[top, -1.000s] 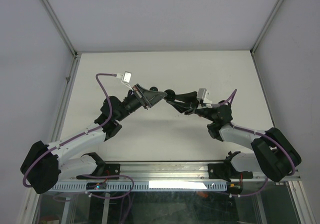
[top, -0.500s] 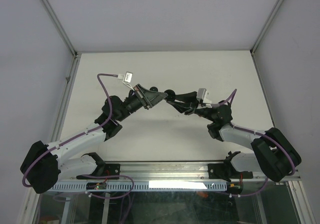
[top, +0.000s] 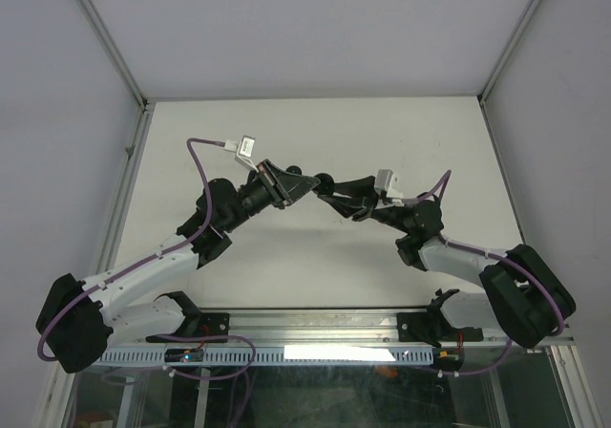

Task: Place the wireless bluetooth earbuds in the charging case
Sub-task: Place the earbud in the charging case.

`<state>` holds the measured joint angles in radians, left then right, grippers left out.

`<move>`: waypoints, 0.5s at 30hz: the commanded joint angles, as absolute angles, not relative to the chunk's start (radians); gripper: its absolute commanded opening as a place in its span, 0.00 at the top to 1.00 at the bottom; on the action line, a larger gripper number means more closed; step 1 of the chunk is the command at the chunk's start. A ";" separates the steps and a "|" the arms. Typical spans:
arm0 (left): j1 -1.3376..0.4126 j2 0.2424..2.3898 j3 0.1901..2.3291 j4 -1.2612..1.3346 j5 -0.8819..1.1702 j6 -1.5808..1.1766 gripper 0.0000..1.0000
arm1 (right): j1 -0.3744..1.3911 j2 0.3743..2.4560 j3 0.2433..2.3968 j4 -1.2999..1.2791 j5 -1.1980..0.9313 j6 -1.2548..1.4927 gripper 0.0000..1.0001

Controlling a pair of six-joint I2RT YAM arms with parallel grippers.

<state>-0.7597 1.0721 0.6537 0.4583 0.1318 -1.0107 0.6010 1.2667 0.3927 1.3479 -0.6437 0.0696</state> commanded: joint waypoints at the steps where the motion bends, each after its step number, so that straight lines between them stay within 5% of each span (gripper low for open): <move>1: -0.766 1.056 0.661 0.389 0.107 -0.966 0.76 | 0.608 1.223 0.399 1.480 -0.629 0.069 1.00; 15: -0.765 1.010 0.676 0.341 0.063 -0.940 0.54 | 0.607 1.223 0.387 1.521 -0.613 0.102 1.00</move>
